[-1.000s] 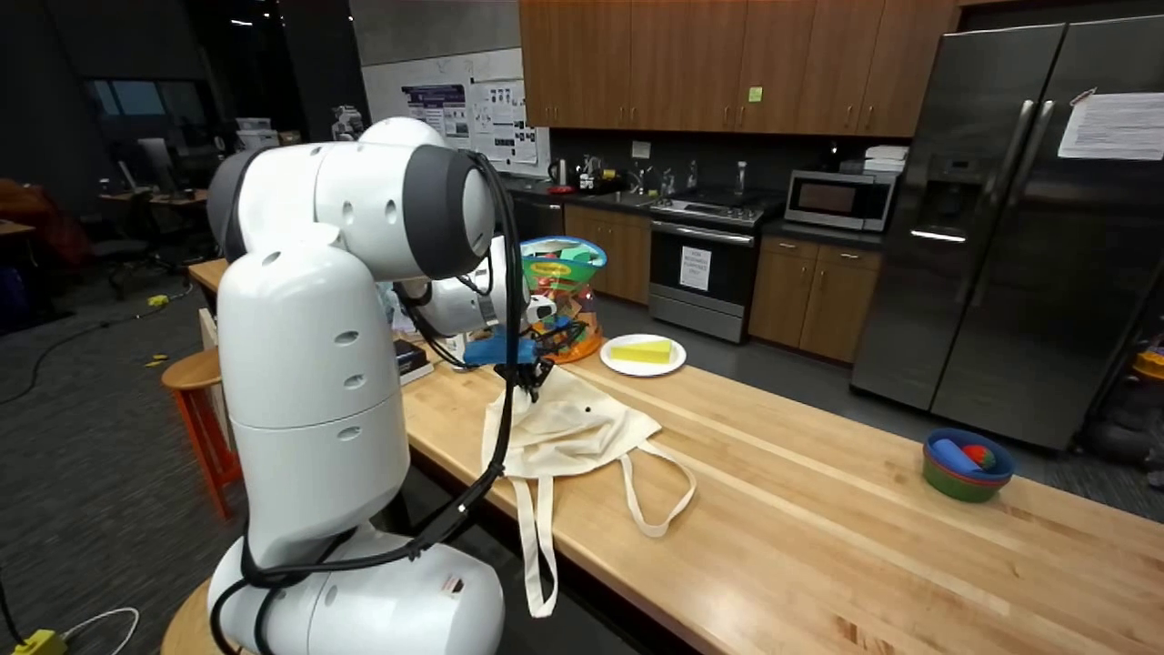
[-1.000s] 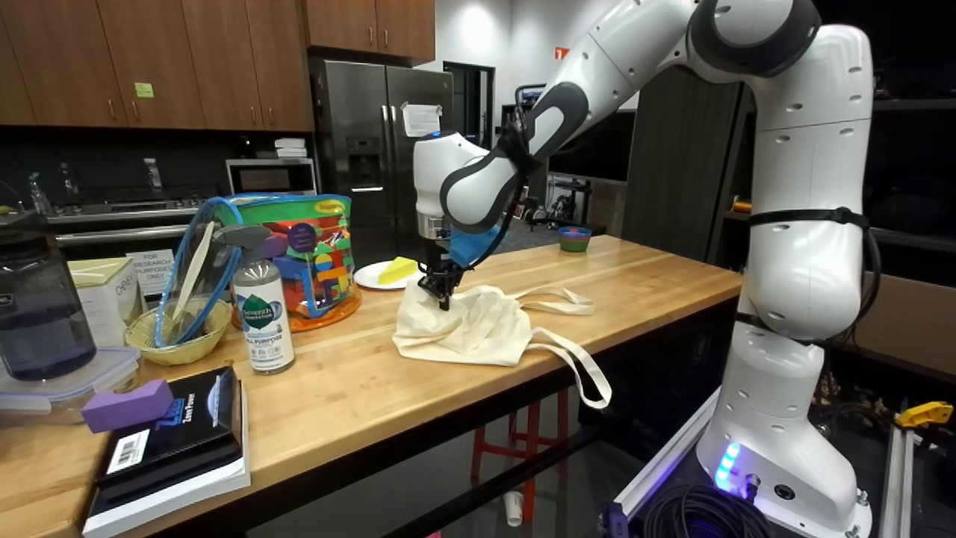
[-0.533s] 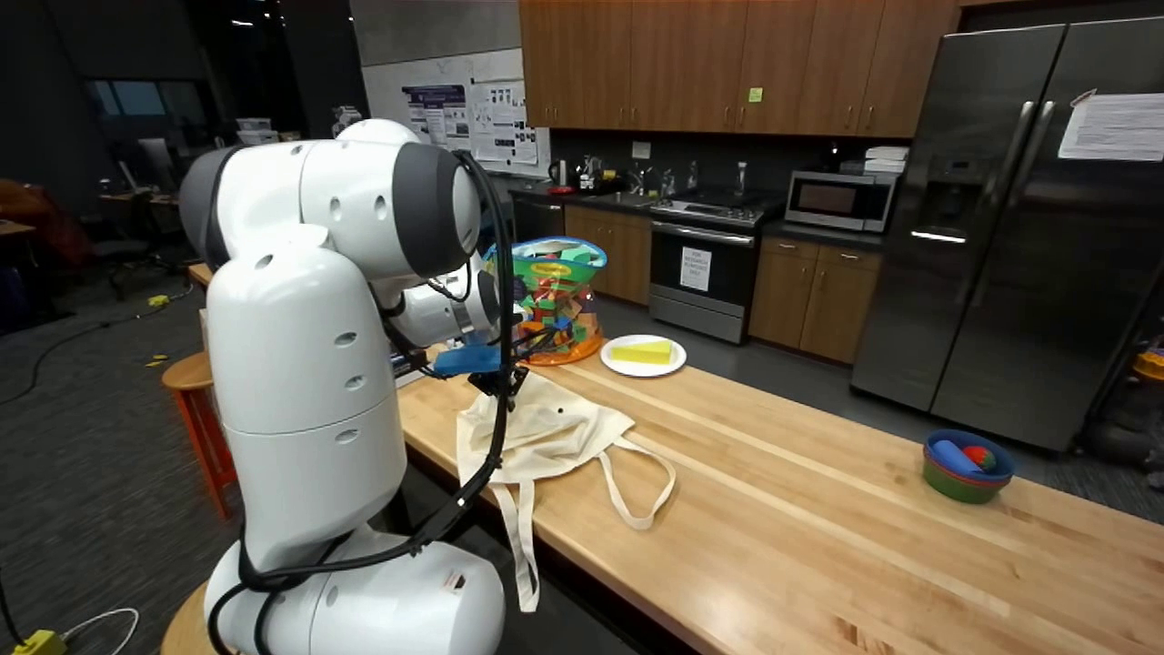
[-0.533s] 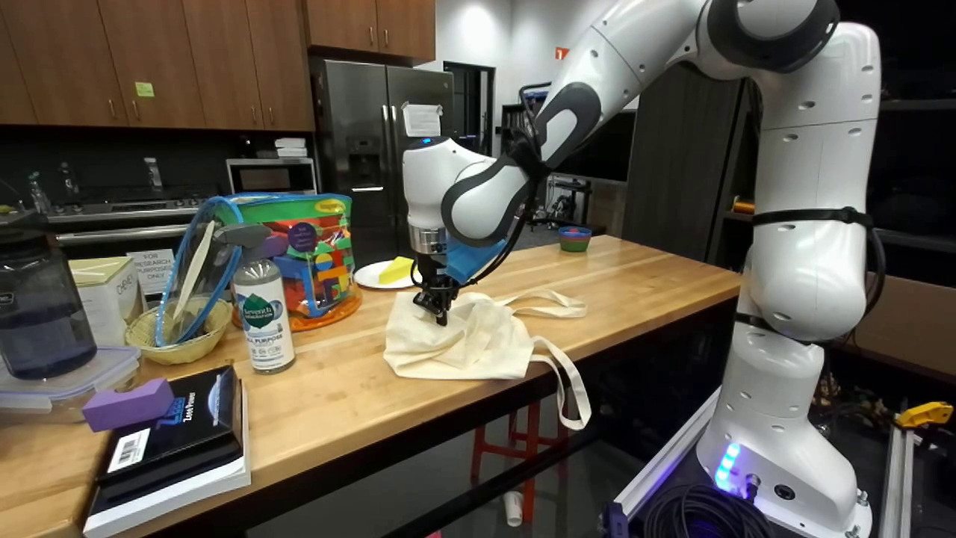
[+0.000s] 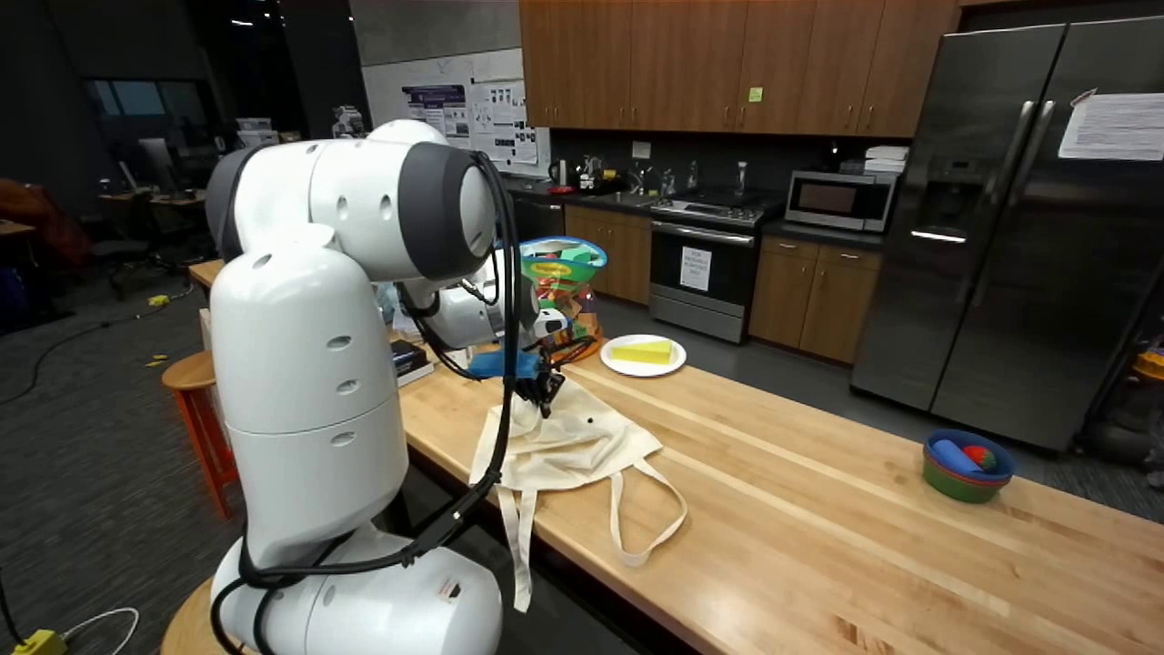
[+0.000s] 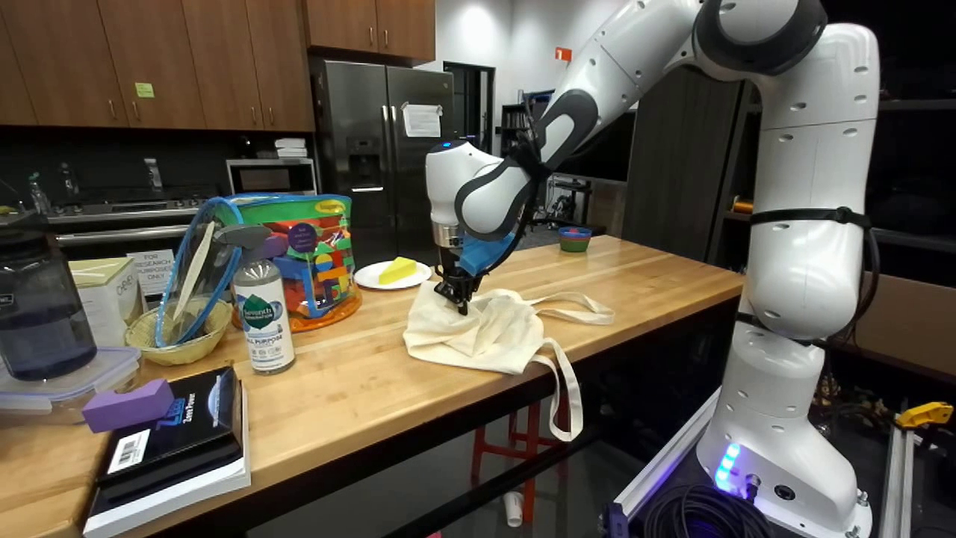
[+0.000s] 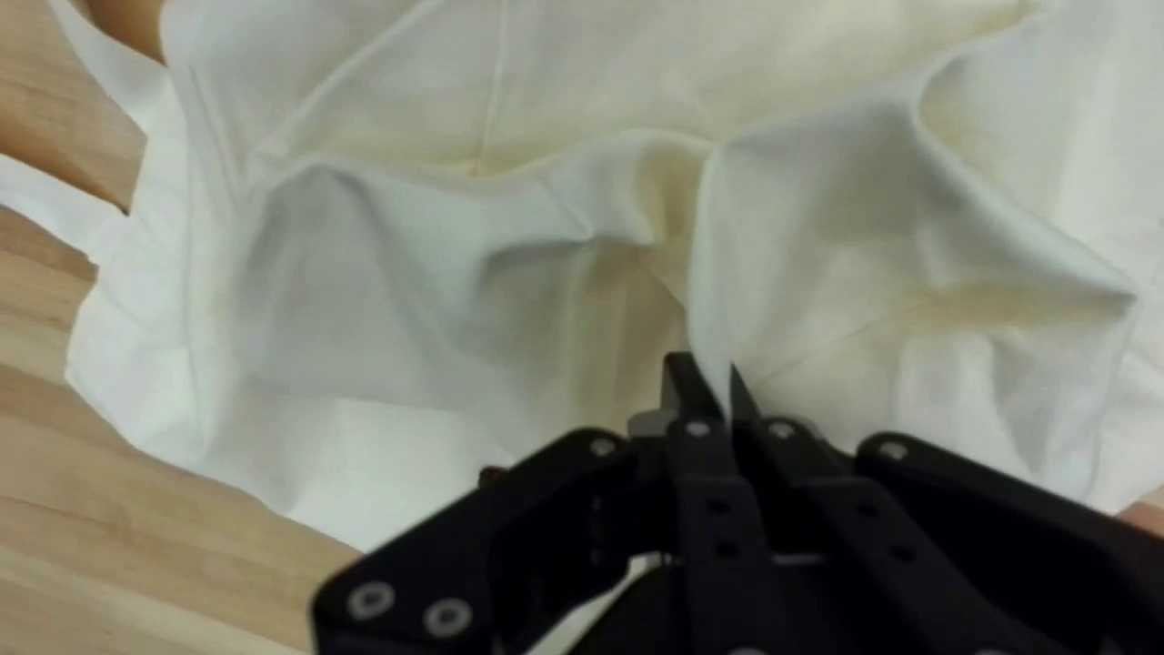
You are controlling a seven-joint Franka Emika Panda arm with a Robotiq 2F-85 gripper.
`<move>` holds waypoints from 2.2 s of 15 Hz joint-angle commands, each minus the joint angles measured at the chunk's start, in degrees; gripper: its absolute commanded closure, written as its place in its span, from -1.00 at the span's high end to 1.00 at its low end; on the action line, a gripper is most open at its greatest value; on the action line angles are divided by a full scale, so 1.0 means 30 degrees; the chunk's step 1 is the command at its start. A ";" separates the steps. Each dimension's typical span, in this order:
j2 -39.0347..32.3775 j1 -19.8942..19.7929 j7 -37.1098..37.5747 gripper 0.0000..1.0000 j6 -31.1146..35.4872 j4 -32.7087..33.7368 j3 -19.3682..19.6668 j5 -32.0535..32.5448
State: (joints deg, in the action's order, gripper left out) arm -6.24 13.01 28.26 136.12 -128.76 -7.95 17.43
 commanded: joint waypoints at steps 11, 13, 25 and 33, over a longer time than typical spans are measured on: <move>-0.1386 -0.3569 -0.2209 -0.99 -0.0242 0.1098 0.2993 -0.2337; -0.1951 -0.4148 -0.2925 -0.99 -0.0420 0.1653 0.3439 -0.3078; -0.6109 -0.7451 -0.5023 -0.99 -0.1509 0.5926 0.5451 -0.7468; -0.6787 -0.8160 -0.4221 -0.99 -0.1482 0.6460 0.6274 -0.8268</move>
State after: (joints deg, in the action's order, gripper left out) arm -23.07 -10.58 14.68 131.07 -110.03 9.69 -6.59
